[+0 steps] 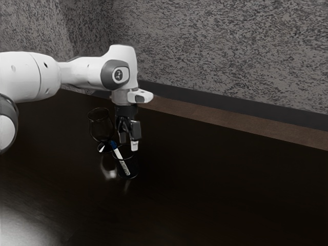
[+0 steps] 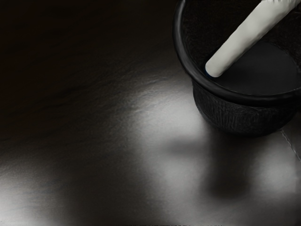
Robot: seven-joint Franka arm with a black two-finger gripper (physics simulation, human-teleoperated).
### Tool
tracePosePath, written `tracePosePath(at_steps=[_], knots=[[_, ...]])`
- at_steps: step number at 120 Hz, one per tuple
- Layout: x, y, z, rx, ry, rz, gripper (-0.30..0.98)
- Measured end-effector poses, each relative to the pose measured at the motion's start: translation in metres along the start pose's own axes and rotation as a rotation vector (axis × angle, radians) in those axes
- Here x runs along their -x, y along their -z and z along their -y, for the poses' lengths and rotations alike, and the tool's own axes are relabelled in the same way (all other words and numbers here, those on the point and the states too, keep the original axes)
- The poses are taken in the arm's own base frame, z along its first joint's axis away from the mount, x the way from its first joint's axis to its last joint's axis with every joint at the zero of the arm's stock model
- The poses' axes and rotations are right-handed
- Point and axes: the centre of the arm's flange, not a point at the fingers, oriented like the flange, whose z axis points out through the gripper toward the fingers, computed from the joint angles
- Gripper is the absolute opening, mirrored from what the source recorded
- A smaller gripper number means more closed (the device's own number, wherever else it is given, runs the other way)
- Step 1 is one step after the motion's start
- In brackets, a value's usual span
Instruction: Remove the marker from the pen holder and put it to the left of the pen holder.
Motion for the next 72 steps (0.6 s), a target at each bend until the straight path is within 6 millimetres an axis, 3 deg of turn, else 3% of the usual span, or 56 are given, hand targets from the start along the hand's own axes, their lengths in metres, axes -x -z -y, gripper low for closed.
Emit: tracePosePath(at_steps=[10,46,72], knots=[[0.005,0.003,0.013,-0.006,0.02,-0.018,0.67],[0.022,0.007,0.059,-0.054,0.083,-0.047,0.43],[0.021,0.004,0.062,-0.074,0.081,-0.051,0.35]])
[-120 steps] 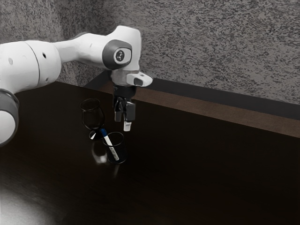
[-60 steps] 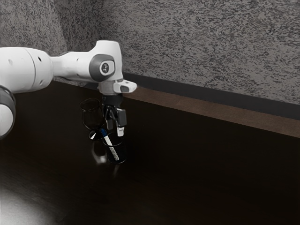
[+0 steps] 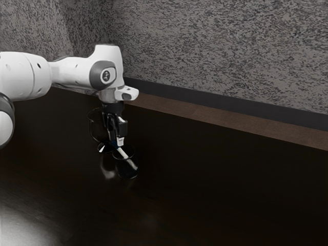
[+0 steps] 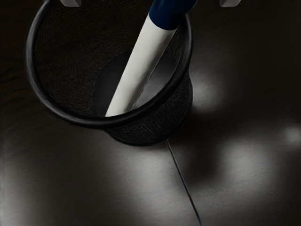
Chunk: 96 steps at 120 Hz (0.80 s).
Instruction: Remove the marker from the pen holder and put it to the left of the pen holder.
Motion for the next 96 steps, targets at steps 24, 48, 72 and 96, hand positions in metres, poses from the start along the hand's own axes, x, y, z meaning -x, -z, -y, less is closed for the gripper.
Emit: tracePosePath(at_steps=[24,48,72,96], knots=[[0.001,-0.013,0.002,0.01,0.005,0.016,0.32],[0.007,-0.021,0.01,0.018,0.02,0.029,0.21],[0.007,-0.018,0.01,0.015,0.024,0.023,0.02],[0.029,0.003,0.001,-0.002,0.04,0.005,-0.06]])
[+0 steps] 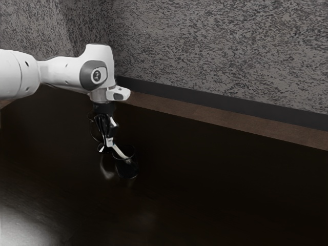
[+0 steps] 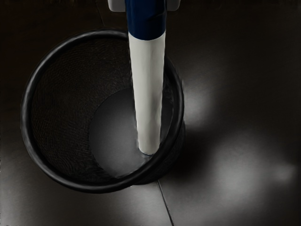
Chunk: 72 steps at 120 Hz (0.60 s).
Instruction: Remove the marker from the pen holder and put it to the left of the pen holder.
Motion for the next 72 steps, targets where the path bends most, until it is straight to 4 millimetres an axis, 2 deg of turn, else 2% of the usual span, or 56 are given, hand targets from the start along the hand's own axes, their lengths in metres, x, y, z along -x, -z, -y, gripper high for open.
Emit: tracePosePath(at_steps=[16,33,40,49,60,72], knots=[[0.025,0.022,-0.007,-0.017,0.016,-0.022,-0.08],[0.048,0.067,-0.013,-0.052,0.032,-0.094,-0.09],[0.059,0.078,-0.012,-0.059,0.046,-0.112,-0.1],[0.075,0.078,0.004,-0.052,0.086,-0.113,-0.1],[0.087,0.068,0.034,-0.033,0.142,-0.1,-0.1],[0.081,0.05,0.062,-0.012,0.179,-0.082,-0.1]])
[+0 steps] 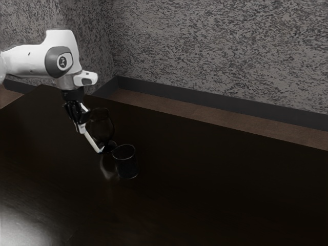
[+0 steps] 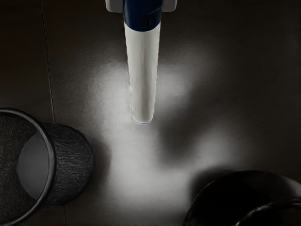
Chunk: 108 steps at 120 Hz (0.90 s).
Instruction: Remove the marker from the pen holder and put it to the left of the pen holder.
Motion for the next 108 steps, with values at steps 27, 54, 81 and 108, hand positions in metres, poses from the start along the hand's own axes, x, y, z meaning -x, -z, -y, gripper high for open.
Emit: tracePosePath(at_steps=[27,54,81,108], knots=[[0.012,-0.024,0.088,0.078,0.166,-0.052,-0.1],[0.02,-0.057,0.157,0.149,0.286,-0.103,0.02],[0.041,-0.055,0.182,0.177,0.323,-0.146,0.44],[0.061,0.07,0.064,0.072,0.109,-0.248,0.6]])
